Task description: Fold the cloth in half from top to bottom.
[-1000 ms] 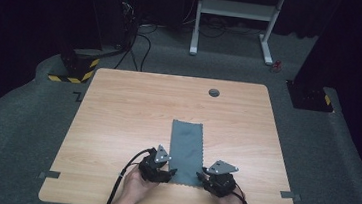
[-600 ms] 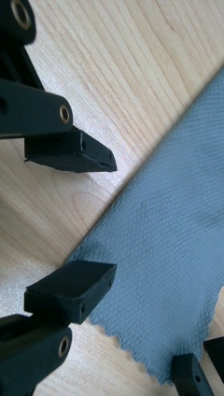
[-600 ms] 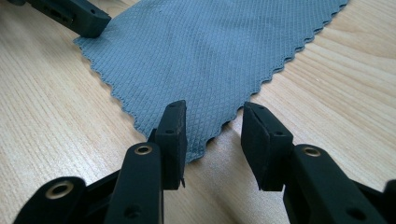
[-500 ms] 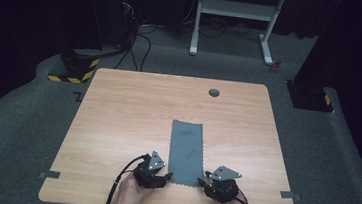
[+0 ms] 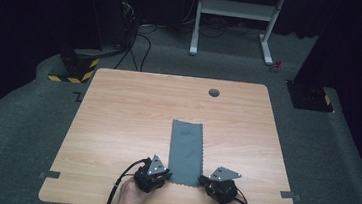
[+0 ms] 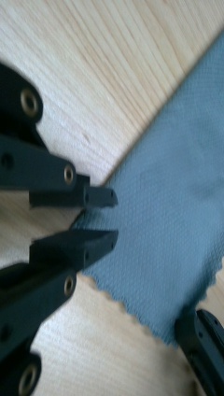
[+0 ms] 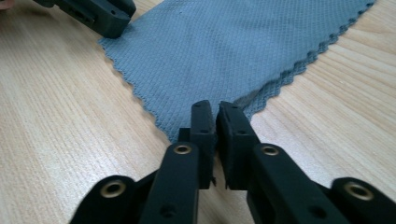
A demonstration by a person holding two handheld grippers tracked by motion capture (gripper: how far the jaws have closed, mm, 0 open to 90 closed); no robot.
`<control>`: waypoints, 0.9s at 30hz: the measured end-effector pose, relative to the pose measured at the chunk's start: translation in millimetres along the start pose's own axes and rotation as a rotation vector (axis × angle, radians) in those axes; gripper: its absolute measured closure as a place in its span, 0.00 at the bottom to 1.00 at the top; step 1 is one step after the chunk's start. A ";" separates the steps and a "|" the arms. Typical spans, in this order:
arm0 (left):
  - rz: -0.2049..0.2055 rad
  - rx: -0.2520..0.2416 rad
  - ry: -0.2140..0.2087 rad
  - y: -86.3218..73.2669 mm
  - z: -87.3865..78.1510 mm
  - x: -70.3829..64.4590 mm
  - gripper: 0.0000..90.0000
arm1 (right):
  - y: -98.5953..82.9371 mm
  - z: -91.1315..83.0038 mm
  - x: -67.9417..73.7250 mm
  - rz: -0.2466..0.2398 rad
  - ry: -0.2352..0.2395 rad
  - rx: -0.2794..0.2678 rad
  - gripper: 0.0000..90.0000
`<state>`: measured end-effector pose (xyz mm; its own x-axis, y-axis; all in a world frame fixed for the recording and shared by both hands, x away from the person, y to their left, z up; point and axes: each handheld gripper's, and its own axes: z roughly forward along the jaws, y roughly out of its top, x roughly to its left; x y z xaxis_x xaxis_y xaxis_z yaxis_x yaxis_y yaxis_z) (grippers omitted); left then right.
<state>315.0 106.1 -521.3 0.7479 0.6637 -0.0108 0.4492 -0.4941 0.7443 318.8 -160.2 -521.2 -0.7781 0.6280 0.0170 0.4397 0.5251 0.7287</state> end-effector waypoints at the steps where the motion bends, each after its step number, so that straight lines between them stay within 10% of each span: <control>1: 0.005 0.002 -0.001 0.2 0.0 -0.8 0.94 | 0.1 0.0 0.2 0.000 0.001 0.001 0.96; 17: -0.016 0.035 -0.041 -11.8 -18.6 2.8 0.99 | 5.2 2.2 19.3 -0.039 0.060 0.027 0.94; 27: 0.003 -0.020 0.008 14.1 -3.0 21.7 0.70 | 26.9 2.2 -3.0 0.006 0.017 -0.023 0.91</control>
<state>336.1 115.2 -509.0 0.7452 0.6668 -0.0030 0.4367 -0.4847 0.7579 334.0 -146.7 -503.1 -0.7831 0.6210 0.0332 0.4340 0.5076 0.7443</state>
